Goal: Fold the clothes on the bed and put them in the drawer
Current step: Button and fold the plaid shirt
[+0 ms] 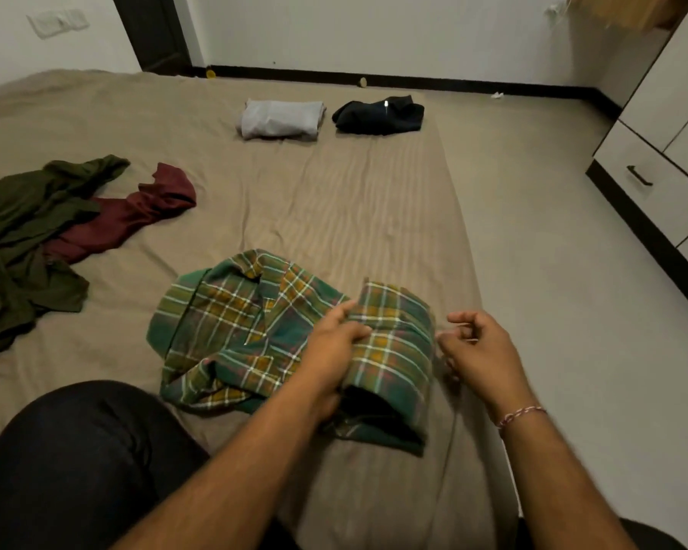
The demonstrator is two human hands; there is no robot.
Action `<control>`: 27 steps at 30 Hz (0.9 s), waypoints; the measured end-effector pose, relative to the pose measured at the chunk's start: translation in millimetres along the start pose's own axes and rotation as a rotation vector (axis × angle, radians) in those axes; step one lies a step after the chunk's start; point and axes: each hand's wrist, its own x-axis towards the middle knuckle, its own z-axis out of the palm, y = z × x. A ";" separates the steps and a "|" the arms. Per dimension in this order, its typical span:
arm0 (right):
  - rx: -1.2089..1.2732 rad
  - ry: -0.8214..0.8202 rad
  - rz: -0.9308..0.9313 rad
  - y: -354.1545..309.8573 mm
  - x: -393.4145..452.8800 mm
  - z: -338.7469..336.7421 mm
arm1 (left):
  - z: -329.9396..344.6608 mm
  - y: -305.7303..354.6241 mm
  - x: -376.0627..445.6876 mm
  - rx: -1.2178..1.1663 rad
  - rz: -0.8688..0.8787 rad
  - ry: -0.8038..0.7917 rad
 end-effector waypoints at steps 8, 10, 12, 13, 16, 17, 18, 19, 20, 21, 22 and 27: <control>-0.092 -0.266 0.076 -20.8 -19.2 34.9 | -62.2 13.4 4.9 0.983 0.422 0.338; 0.077 -0.279 0.133 -24.8 -21.4 38.3 | -44.3 9.2 -17.3 1.089 0.697 0.325; 0.268 -0.279 0.180 -25.5 -24.4 44.4 | -20.5 0.4 -36.3 1.184 0.674 0.186; 0.338 -0.269 0.190 -25.5 -26.0 47.3 | -10.7 -5.2 -42.4 1.236 0.566 0.132; 0.534 -0.273 0.187 -25.6 -30.7 53.0 | -0.5 -18.6 -41.6 1.274 0.312 0.053; 0.583 -0.291 0.181 -24.6 -30.8 53.2 | -1.1 -21.5 -38.8 1.305 0.332 0.060; 0.610 -0.316 0.180 -24.7 -31.3 53.0 | -2.5 -23.0 -37.0 1.351 0.370 0.072; 0.617 -0.337 0.181 -24.9 -31.4 52.3 | -4.0 -23.6 -34.4 1.398 0.398 0.081; 0.616 -0.345 0.189 -25.0 -30.8 51.9 | -5.9 -22.5 -32.7 1.426 0.416 0.084; 0.614 -0.334 0.194 -26.3 -29.4 50.9 | -7.5 -19.3 -30.6 1.429 0.438 0.088; 0.612 -0.302 0.200 -27.4 -27.1 49.4 | -8.3 -14.1 -29.3 1.410 0.466 0.089; 0.615 -0.112 0.124 -27.8 -12.7 43.5 | -8.4 11.0 -23.1 0.912 0.432 0.029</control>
